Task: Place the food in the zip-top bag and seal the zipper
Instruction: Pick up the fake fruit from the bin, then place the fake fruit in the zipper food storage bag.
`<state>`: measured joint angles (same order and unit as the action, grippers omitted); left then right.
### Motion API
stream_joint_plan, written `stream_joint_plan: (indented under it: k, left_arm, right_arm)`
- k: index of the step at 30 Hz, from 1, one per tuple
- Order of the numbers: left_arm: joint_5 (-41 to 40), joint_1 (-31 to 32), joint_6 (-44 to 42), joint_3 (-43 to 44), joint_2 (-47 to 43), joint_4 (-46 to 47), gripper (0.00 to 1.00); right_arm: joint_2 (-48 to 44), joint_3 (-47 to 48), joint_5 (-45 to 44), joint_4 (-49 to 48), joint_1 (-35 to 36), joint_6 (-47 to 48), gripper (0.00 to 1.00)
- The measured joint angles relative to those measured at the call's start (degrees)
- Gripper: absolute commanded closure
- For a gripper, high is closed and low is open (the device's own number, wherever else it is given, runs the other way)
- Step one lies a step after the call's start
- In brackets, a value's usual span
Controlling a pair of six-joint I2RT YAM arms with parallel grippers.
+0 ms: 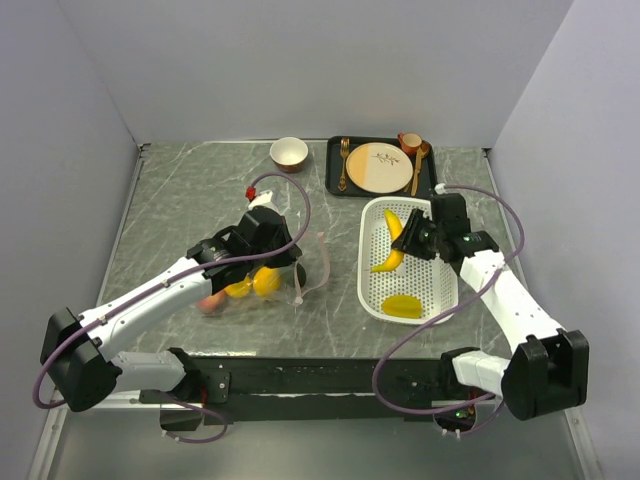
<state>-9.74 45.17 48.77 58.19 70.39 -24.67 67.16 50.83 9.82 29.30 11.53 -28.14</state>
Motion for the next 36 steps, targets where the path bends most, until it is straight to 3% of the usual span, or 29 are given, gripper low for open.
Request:
stream_joint_plan:
  k: [9,18,36]
  left_arm:
    - [0.0,0.0,0.0,0.0,-0.1,0.1,0.99]
    - [0.0,0.0,0.0,0.0,-0.1,0.0,0.99]
    - [0.1,0.0,0.0,0.0,-0.1,-0.2,0.99]
  right_arm:
    - [-0.4,1.9,8.7,-0.5,2.8,-1.4,0.7]
    - [4.8,8.0,13.6,0.8,13.1,1.7,0.66]
    - [17.4,15.0,12.4,8.1,22.2,6.8,0.68]
